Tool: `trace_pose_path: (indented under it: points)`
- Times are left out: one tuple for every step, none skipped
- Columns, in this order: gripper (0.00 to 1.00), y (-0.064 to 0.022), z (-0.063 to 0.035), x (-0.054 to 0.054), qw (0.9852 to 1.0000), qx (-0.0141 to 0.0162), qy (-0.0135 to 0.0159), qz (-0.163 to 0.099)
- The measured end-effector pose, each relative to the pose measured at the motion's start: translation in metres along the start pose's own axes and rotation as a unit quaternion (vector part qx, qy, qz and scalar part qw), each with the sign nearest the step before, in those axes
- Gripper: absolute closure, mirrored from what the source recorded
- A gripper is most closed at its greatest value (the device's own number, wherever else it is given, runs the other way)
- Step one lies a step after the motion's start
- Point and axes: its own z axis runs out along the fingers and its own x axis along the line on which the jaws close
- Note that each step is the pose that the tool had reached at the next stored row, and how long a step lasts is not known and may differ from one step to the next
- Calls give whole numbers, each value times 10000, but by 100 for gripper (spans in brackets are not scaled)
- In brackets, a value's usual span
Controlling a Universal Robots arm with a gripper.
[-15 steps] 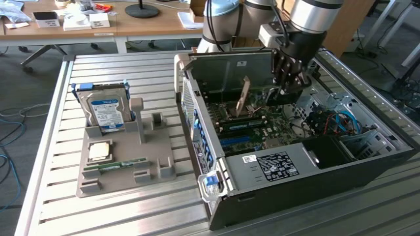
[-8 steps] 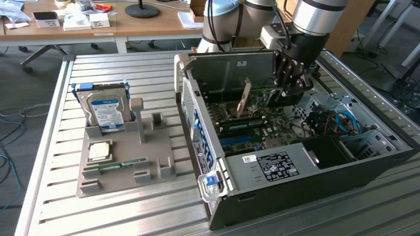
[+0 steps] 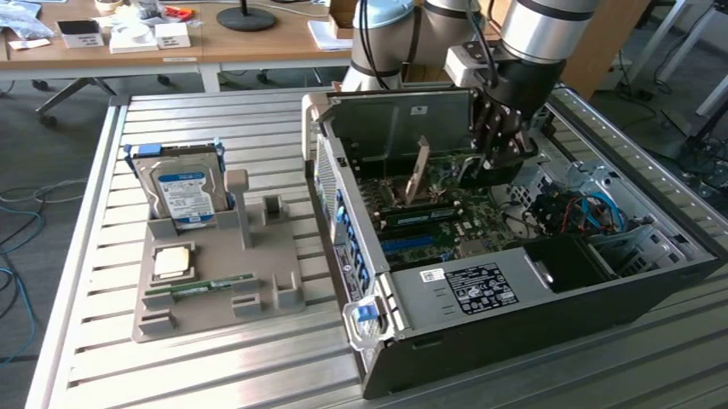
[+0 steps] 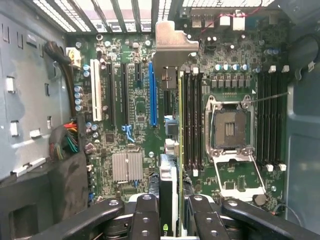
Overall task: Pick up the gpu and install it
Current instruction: 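Insert the gpu into the slot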
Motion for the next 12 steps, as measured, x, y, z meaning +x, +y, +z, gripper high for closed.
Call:
trace_pose_path:
  points:
    - [73, 9, 0, 6, 10000, 1, 0, 1]
    - [73, 14, 0, 16, 10000, 0, -1, 1]
    - [73, 20, 2, 26, 10000, 1, -2, 1]
    - [73, 30, 9, 31, 10000, 2, -3, 1]
    - [73, 40, 20, 35, 10000, 3, -4, 1]
    - [73, 47, 29, 38, 10000, 3, -3, 1]
    - [73, 54, 40, 42, 10000, 3, -3, 2]
    - [73, 59, 50, 46, 10000, 4, -3, 1]
    - [73, 65, 61, 50, 10000, 3, -3, 1]
    - [73, 69, 72, 53, 10000, 3, -3, 1]
    - [73, 75, 83, 56, 10000, 3, -3, 1]
    - [73, 81, 96, 59, 10000, 3, -3, 1]
